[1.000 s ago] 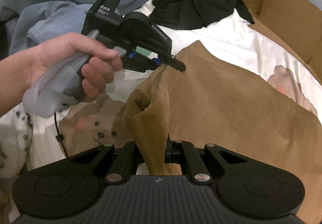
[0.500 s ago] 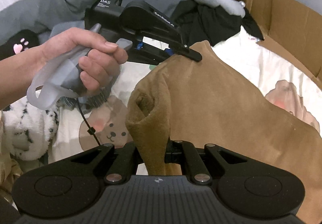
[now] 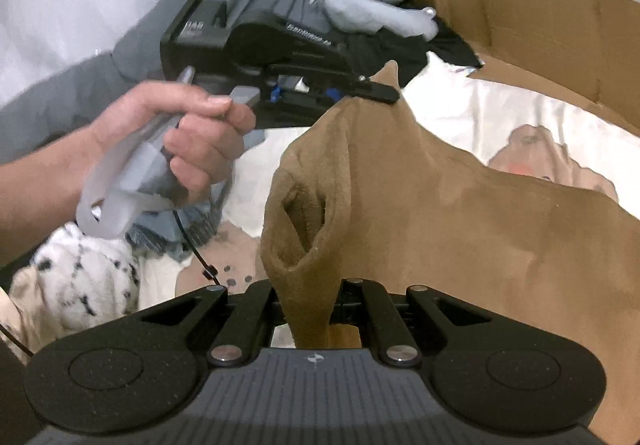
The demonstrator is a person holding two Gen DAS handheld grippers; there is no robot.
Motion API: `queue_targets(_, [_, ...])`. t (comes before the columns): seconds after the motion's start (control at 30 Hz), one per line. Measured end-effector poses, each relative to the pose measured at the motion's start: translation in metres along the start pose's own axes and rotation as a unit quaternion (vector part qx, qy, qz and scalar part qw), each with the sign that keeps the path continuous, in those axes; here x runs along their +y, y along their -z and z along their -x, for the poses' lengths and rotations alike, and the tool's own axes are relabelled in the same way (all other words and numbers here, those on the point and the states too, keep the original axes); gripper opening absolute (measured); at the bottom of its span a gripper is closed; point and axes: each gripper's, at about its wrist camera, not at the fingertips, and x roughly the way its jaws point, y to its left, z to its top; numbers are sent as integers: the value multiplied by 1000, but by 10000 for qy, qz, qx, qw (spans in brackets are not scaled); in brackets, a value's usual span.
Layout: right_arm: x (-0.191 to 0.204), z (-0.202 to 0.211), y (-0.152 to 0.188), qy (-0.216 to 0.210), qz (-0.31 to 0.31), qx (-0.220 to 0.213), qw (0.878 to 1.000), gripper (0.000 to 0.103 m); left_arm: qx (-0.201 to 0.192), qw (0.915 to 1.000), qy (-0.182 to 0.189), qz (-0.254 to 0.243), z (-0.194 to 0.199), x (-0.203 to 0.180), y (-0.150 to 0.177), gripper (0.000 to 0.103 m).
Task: Fold clothes
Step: 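Lift the shirt edge with both grippers and carry it over the shirt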
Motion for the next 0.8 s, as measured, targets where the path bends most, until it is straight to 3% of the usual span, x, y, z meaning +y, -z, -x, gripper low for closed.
queue_targets(0.23, [-35,25,20,120,-378,-298,9988,4,82,9998,29,-170,-26,-26,14,9])
queue_targets(0.47, [-56,36,47,190,-705,-425,9964,3,400,9977,-61,-543,-56,-54,28,9])
queue_targets(0.8, [-76,63,83,321,-1306,-853,9872,3,936,9859,-332,-1347,-102,-114,54,9])
